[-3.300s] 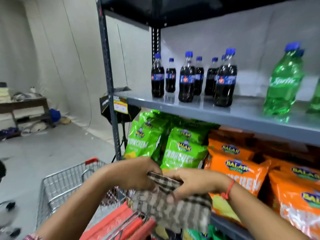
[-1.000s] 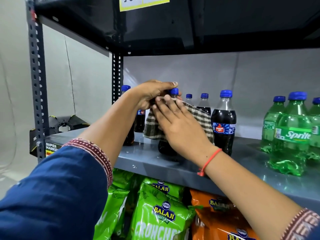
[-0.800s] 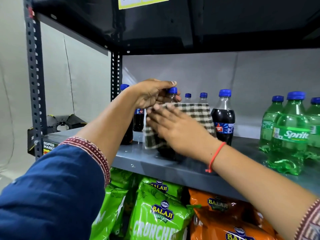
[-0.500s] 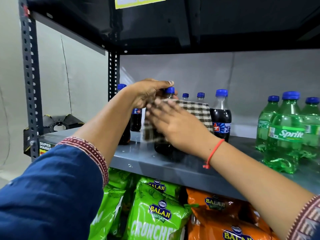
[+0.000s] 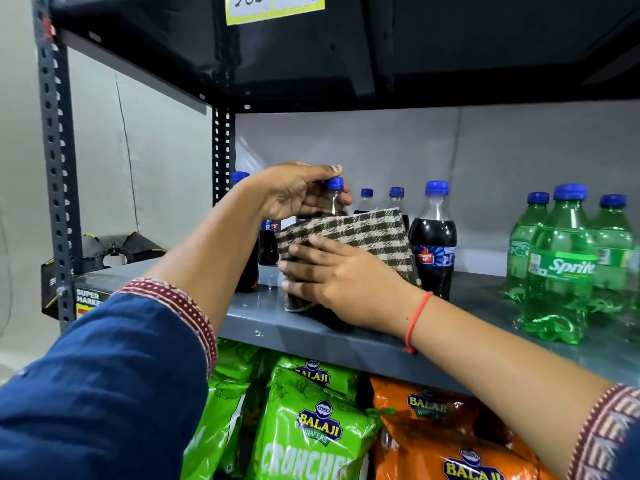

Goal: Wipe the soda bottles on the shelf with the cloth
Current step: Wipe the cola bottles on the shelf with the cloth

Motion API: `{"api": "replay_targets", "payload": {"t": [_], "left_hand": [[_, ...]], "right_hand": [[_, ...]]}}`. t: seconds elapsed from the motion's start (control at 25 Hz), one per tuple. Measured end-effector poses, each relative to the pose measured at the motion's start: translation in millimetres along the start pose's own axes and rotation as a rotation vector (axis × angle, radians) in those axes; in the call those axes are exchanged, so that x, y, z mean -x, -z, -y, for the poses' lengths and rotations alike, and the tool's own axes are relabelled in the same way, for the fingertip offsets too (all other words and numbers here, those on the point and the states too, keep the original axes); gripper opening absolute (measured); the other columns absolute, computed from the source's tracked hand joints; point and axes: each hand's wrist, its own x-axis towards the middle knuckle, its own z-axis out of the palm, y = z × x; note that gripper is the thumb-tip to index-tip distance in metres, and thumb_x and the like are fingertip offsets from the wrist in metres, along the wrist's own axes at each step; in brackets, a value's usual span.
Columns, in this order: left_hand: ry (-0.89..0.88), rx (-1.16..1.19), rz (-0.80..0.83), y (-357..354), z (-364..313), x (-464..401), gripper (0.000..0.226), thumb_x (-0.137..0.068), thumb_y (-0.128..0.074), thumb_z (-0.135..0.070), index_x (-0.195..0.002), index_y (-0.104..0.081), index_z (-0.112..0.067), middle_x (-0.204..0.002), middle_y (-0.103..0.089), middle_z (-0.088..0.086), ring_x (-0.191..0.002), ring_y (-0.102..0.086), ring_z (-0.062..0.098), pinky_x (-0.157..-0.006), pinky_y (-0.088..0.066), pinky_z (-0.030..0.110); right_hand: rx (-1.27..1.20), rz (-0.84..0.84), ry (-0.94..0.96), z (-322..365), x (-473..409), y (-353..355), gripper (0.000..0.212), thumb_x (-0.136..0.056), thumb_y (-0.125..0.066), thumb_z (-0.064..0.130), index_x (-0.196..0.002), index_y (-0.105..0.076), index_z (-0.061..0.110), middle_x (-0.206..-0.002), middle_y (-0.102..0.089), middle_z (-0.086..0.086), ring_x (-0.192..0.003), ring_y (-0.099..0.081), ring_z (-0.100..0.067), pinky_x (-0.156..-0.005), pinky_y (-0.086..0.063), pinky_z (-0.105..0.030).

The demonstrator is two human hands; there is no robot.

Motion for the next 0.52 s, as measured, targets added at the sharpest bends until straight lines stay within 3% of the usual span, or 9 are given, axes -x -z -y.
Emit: {"api": "replay_targets", "payload": {"t": [0.08, 0.16, 0.32, 0.52], "left_hand": [[-0.007, -0.002, 0.001, -1.2, 0.6, -0.2, 0.024, -0.087, -0.052, -0.030, -0.088, -0.062, -0.008, -0.073, -0.075, 0.001, -0.072, -0.070, 0.013, -0.068, -0.056, 0.020], [0.000, -0.006, 0.008, -2.6, 0.3, 0.1, 0.025, -0.087, -0.051, -0.030, -0.089, -0.062, -0.007, -0.072, -0.075, 0.000, -0.071, -0.070, 0.012, -0.066, -0.055, 0.019], [0.044, 0.037, 0.008, -1.1, -0.4, 2.2, 0.029, -0.085, -0.055, -0.029, -0.093, -0.064, -0.004, -0.072, -0.075, 0.002, -0.067, -0.069, 0.014, -0.062, -0.057, 0.023], [0.054, 0.045, 0.008, -1.4, -0.7, 2.7, 0.028, -0.085, -0.056, -0.029, -0.090, -0.066, -0.004, -0.068, -0.074, 0.002, -0.063, -0.069, 0.013, -0.057, -0.057, 0.023]], "right_hand": [[-0.003, 0.037, 0.065, -9.4, 3.0, -2.6, 0.035, -0.089, -0.046, 0.033, -0.119, -0.060, 0.020, -0.130, -0.059, 0.002, -0.126, -0.047, -0.020, -0.108, -0.033, -0.039], [0.085, 0.054, 0.106, -19.0, 3.4, -3.7, 0.050, -0.089, -0.047, 0.046, -0.128, -0.051, 0.015, -0.138, -0.051, -0.001, -0.132, -0.039, -0.021, -0.111, -0.027, -0.041], [0.137, -0.061, -0.095, -19.2, 2.5, -5.2, 0.047, -0.089, -0.040, 0.041, -0.126, -0.053, 0.016, -0.133, -0.056, -0.001, -0.126, -0.046, -0.022, -0.104, -0.039, -0.043], [0.178, -0.118, -0.090, -17.8, 1.8, -7.8, 0.047, -0.089, -0.035, 0.040, -0.127, -0.051, 0.018, -0.133, -0.055, 0.000, -0.126, -0.047, -0.023, -0.102, -0.040, -0.044]]}}
